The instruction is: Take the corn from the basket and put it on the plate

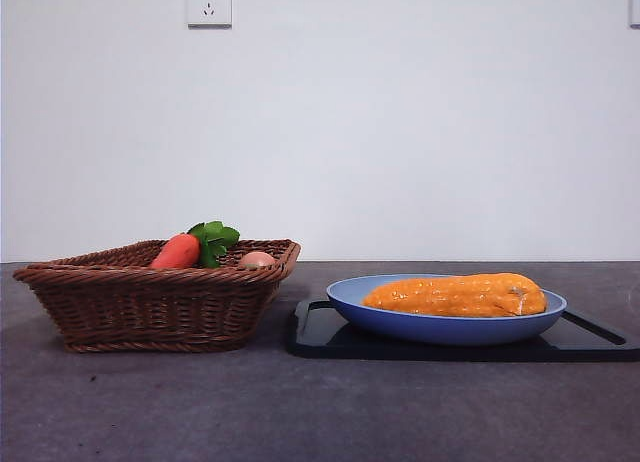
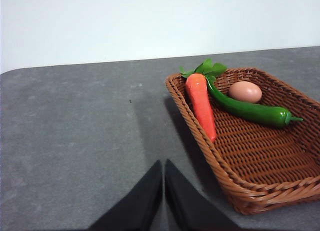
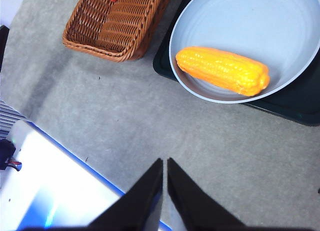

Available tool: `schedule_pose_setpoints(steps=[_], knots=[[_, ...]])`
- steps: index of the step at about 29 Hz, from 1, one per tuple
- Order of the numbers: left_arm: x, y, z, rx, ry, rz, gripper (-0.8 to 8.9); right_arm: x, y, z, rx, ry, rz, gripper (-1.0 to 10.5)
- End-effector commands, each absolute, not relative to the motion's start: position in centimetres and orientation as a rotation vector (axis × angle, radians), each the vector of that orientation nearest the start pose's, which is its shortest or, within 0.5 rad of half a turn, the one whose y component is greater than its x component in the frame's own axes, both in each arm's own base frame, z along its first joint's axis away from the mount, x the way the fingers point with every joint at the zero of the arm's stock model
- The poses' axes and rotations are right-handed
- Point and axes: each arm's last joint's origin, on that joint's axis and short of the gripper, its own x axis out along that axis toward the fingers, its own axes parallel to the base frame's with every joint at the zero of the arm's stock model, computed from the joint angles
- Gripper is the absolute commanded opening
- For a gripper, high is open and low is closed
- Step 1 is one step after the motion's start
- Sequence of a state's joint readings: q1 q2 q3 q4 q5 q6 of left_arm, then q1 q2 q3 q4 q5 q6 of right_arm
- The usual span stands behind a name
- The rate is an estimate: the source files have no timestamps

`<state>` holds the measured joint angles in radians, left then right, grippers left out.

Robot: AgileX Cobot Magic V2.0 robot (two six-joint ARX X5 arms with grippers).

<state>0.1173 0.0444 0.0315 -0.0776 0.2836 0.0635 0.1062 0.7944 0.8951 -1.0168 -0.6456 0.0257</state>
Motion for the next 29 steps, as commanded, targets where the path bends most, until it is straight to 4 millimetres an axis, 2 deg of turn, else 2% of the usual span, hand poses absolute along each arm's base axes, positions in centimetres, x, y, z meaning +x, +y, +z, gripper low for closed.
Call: schedule_pose_setpoints(steps=[1, 29], knots=[[9.71, 0.37, 15.23, 0.029, 0.122, -0.163, 0.08, 12.73, 3.16, 30.85, 0.258, 0.892, 0.698, 0.0], [9.56, 0.35, 14.87, 0.018, 0.157, -0.164, 0.08, 13.05, 3.19, 31.12, 0.245, 0.846, 0.704, 0.0]])
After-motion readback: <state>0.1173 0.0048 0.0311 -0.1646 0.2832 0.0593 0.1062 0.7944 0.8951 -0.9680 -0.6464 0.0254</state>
